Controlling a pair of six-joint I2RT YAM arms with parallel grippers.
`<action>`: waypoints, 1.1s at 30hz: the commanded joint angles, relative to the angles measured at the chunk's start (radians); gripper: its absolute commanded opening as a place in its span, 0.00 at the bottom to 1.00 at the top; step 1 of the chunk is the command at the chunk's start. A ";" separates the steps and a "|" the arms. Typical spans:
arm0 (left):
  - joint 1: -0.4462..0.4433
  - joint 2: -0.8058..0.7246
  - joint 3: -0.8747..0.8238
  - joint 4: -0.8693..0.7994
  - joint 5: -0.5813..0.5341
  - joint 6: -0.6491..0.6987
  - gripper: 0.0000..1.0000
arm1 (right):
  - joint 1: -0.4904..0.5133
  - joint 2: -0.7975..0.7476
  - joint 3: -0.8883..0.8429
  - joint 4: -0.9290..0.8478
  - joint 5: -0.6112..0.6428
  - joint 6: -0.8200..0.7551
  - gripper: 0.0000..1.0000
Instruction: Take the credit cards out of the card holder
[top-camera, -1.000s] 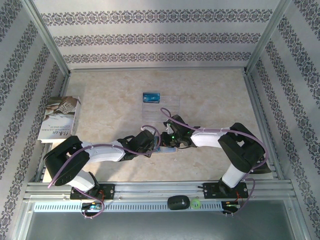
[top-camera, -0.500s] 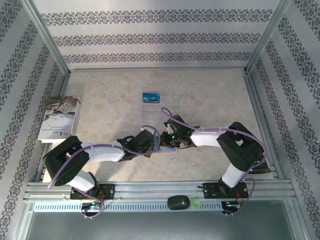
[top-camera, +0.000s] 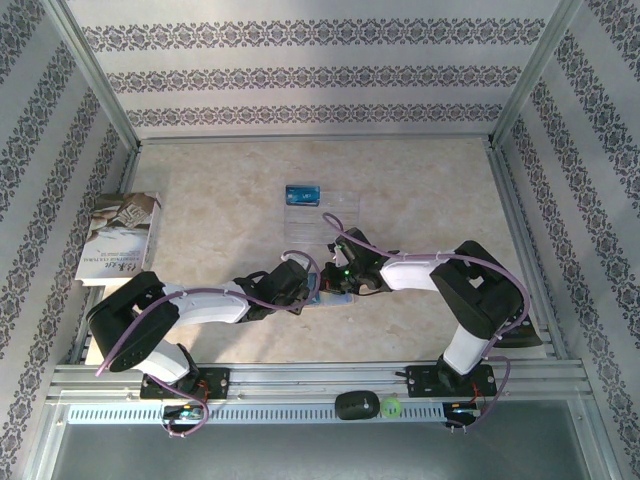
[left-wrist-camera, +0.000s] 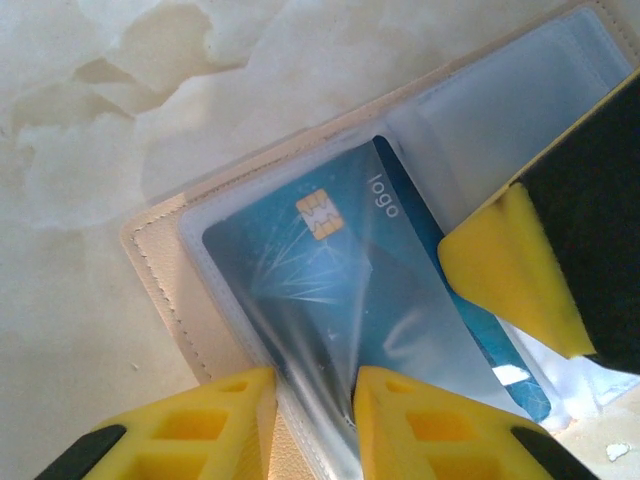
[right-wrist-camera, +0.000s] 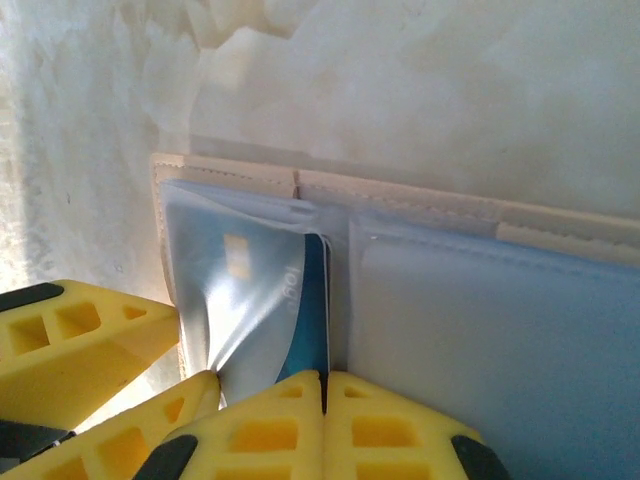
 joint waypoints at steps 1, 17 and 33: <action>0.014 0.012 -0.042 -0.057 0.039 -0.010 0.31 | 0.011 -0.016 -0.016 -0.044 0.107 -0.032 0.00; 0.031 0.006 -0.073 -0.032 0.049 -0.021 0.33 | 0.000 -0.168 -0.072 -0.035 0.099 -0.098 0.11; 0.043 0.005 -0.081 -0.021 0.057 -0.019 0.33 | 0.023 -0.031 0.008 -0.048 0.021 -0.110 0.19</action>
